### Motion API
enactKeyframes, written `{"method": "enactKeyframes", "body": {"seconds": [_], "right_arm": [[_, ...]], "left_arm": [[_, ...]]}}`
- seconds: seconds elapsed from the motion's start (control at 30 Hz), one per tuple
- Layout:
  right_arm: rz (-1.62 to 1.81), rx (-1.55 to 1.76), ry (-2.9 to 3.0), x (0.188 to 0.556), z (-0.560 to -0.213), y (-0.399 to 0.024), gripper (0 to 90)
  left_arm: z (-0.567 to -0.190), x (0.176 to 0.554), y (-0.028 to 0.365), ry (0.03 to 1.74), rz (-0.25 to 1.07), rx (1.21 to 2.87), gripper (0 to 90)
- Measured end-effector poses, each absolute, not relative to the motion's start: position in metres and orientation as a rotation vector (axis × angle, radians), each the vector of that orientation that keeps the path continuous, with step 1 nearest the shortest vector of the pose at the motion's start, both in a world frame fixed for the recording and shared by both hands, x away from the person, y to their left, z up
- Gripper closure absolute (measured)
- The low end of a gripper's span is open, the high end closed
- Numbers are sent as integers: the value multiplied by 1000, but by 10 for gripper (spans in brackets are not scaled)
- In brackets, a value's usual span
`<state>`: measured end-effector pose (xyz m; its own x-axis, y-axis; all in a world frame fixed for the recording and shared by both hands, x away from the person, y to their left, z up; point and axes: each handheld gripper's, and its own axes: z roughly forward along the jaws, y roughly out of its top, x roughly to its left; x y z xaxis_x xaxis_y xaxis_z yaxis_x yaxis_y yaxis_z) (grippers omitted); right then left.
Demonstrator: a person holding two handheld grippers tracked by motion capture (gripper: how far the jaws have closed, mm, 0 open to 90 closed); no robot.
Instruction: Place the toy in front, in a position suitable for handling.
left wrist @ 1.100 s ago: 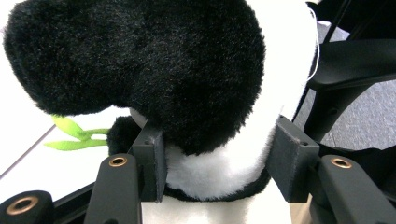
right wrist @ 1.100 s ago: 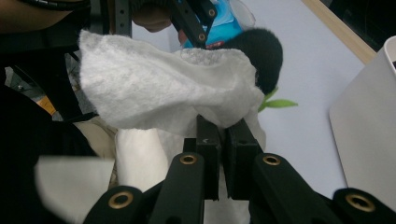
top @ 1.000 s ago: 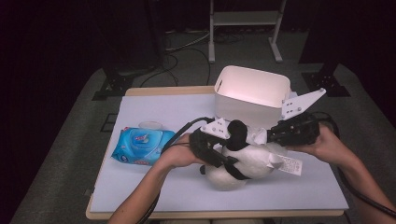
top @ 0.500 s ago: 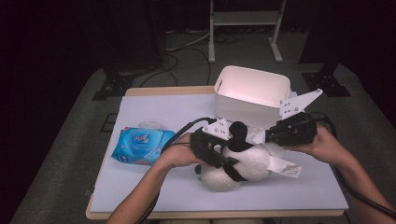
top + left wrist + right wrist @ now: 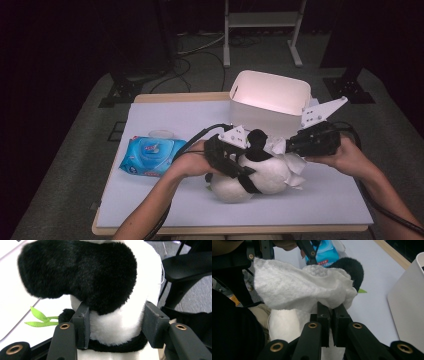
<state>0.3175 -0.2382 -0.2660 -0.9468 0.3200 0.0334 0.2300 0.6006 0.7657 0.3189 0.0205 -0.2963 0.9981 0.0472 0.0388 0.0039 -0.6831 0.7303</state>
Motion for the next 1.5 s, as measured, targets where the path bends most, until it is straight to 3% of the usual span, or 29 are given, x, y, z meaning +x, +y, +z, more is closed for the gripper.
{"method": "enactKeyframes", "body": {"seconds": [0.4,0.83,1.5], "right_arm": [[1242,429,2733,314,-269,-228,852],[1232,571,2754,319,-303,-256,851],[1198,690,2745,317,-325,-288,850]], "left_arm": [[-311,324,-2,37,54,2358,458],[-328,325,-17,73,47,2357,346],[-336,318,8,127,72,2381,250]]}}
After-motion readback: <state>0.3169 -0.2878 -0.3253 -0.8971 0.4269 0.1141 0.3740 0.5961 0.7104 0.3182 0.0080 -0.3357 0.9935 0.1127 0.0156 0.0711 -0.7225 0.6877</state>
